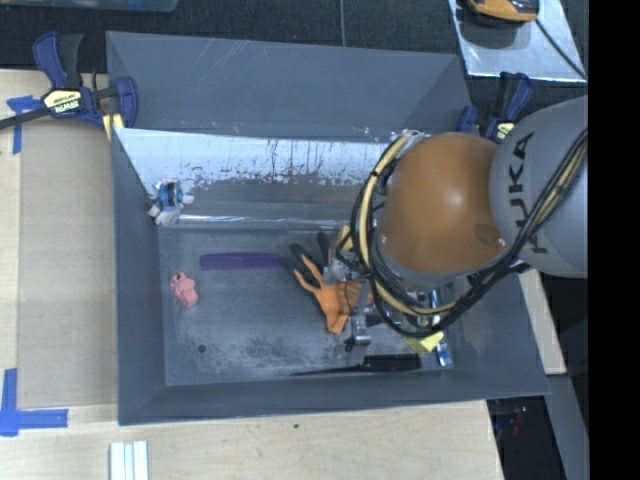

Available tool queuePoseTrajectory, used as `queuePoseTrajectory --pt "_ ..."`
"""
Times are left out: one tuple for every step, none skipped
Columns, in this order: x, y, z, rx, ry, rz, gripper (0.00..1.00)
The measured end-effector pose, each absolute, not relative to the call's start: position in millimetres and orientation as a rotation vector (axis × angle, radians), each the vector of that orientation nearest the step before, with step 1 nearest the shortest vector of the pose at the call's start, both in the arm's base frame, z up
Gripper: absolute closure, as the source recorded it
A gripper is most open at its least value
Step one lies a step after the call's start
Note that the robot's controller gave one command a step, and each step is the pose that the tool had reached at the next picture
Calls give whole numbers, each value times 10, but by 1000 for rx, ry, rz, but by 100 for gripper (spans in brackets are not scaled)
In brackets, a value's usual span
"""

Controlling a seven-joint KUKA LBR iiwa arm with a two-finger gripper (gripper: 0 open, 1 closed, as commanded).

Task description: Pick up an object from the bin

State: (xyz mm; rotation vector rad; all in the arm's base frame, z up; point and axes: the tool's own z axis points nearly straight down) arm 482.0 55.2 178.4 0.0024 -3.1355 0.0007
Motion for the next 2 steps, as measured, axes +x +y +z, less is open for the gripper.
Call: queuePoseTrajectory --pt "4839 550 1823 -1 -3144 -1 0" --pt "5240 114 1170 -220 -3138 -1 0"
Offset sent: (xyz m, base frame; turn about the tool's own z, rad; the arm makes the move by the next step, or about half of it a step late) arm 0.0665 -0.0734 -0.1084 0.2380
